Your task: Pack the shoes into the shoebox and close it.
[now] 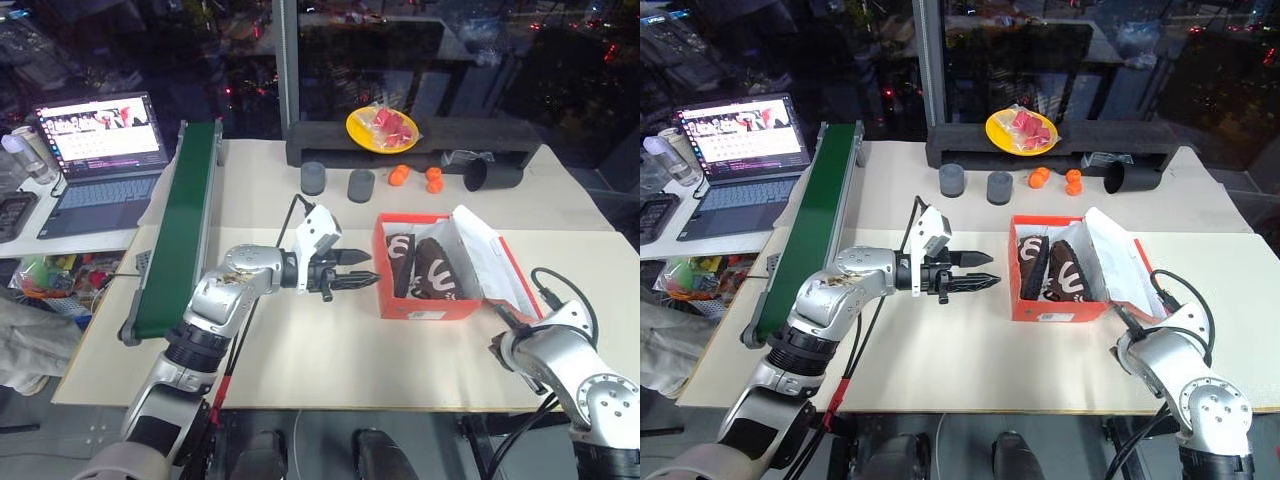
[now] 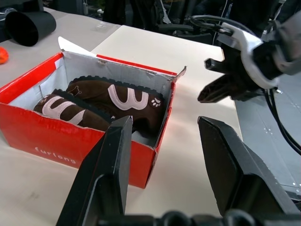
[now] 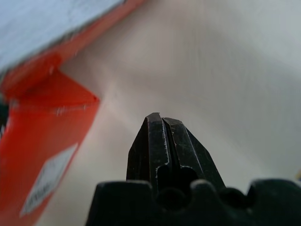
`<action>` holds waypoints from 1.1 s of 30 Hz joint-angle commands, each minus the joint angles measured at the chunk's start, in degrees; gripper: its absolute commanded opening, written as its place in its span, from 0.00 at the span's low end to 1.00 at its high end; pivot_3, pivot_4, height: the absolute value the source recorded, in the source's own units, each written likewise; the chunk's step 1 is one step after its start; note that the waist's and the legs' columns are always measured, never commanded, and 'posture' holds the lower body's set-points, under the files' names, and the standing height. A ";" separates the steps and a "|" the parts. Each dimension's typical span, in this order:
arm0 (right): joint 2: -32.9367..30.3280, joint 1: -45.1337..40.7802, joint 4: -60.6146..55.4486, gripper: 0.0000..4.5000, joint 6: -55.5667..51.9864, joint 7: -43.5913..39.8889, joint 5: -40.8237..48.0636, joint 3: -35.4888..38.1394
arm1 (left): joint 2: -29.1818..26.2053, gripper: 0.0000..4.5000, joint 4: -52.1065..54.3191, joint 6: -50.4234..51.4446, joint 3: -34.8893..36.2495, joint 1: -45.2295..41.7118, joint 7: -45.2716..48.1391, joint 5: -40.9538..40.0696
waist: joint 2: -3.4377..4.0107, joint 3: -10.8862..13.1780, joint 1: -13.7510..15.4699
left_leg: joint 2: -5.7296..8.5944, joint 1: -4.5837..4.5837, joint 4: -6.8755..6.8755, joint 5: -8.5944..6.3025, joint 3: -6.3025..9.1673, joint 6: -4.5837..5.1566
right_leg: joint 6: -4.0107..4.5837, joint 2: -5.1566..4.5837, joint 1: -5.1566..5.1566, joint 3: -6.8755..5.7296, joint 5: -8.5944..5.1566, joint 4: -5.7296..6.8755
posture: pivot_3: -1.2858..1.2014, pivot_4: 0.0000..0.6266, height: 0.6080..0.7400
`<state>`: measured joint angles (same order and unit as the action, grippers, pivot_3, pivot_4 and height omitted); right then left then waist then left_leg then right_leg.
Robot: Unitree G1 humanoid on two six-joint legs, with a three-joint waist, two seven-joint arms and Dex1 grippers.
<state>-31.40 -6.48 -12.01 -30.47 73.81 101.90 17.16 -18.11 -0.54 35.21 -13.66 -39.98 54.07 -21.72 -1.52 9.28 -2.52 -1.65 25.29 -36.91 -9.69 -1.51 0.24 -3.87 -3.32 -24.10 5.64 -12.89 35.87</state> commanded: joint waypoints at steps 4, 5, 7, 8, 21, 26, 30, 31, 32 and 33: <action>3.30 -8.08 16.43 0.01 5.82 -11.95 -8.23 7.85 | 0.05 0.52 1.08 -1.18 0.35 -0.11 0.17 0.15 | 0.01 -0.01 -0.03 | -0.01 -0.01 0.01 0.00 0.01 0.00 | -0.01 0.02 0.00 -0.01 0.01 0.02 | 0.52 0.24 1.00; 3.99 -9.12 18.98 0.01 7.52 -13.09 -9.99 9.14 | -0.06 0.52 1.08 -1.20 0.38 -0.12 0.19 0.20 | 0.02 -0.01 -0.03 | -0.02 -0.01 0.02 0.00 0.01 0.00 | -0.02 0.03 0.00 -0.02 0.01 0.02 | 0.52 0.24 1.00; 4.80 -11.17 23.53 0.01 8.76 -16.76 -12.03 11.31 | -0.33 0.52 1.13 -1.22 0.46 -0.23 0.22 0.30 | 0.03 -0.01 -0.01 | 0.01 -0.01 0.01 0.00 -0.01 0.00 | -0.02 0.01 0.00 -0.01 0.01 0.02 | 0.52 0.24 1.00; 5.38 -12.12 25.27 0.01 9.65 -17.77 -12.80 12.70 | -0.45 0.52 1.14 -1.20 0.51 -0.31 0.24 0.33 | 0.04 -0.01 -0.02 | 0.01 0.00 0.01 0.00 -0.01 0.00 | -0.03 0.01 -0.01 -0.01 0.02 0.01 | 0.52 0.24 1.00; 5.33 -27.06 52.88 0.01 12.03 -32.52 -20.40 25.77 | -0.90 0.52 -0.62 -2.20 0.71 -2.11 1.49 1.35 | 0.05 -0.02 -0.79 | 0.00 -0.08 0.00 0.00 -0.02 0.00 | -0.10 0.03 0.10 0.00 0.06 0.01 | 0.52 0.24 1.00; 5.52 -30.15 53.42 0.01 13.28 -40.18 -24.18 28.39 | -0.89 0.52 -1.16 -2.54 0.57 -2.57 1.95 1.48 | 0.06 -0.02 -1.40 | 0.01 -0.13 -0.03 0.00 -0.01 0.00 | -0.15 0.02 0.19 0.00 0.09 -0.02 | 0.52 0.24 1.00; 7.87 -30.63 42.53 0.01 13.79 -48.07 -25.95 27.83 | -0.96 0.52 -1.63 -2.87 0.37 -3.07 2.35 1.65 | 0.14 0.01 -1.57 | 0.01 -0.07 0.03 0.00 -0.01 0.00 | -0.16 0.03 0.04 0.02 0.09 0.01 | 0.52 0.24 1.00; 8.58 -30.22 37.86 0.01 12.69 -50.37 -25.87 26.82 | -0.94 0.52 -1.72 -2.88 0.33 -3.22 2.38 1.67 | 0.19 0.03 -1.61 | 0.01 -0.06 0.03 0.00 -0.02 0.00 | -0.17 0.02 0.01 0.03 0.09 0.03 | 0.52 0.24 1.00; 9.23 -29.73 33.97 0.01 11.53 -51.71 -25.71 25.98 | -0.97 0.52 -1.79 -2.89 0.30 -3.33 2.43 1.67 | 0.25 0.04 -1.63 | 0.01 -0.05 0.03 0.00 -0.02 0.00 | -0.17 0.02 -0.01 0.04 0.09 0.06 | 0.52 0.24 1.00; 9.78 -29.08 30.02 0.01 10.19 -52.80 -25.72 24.87 | -1.06 0.52 -1.86 -2.92 0.30 -3.42 2.54 1.65 | 0.28 0.03 -1.63 | 0.00 -0.05 0.03 0.00 -0.02 0.00 | -0.17 0.03 -0.04 0.05 0.09 0.10 | 0.52 0.24 1.00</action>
<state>-21.30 -35.10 27.49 -17.90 24.71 76.02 44.14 -19.08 -3.18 33.55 -13.68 -42.14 55.97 -20.30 -1.23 9.31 -4.15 -1.64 25.23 -36.88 -9.69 -1.53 0.24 -4.05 -3.29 -24.15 5.69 -12.81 36.01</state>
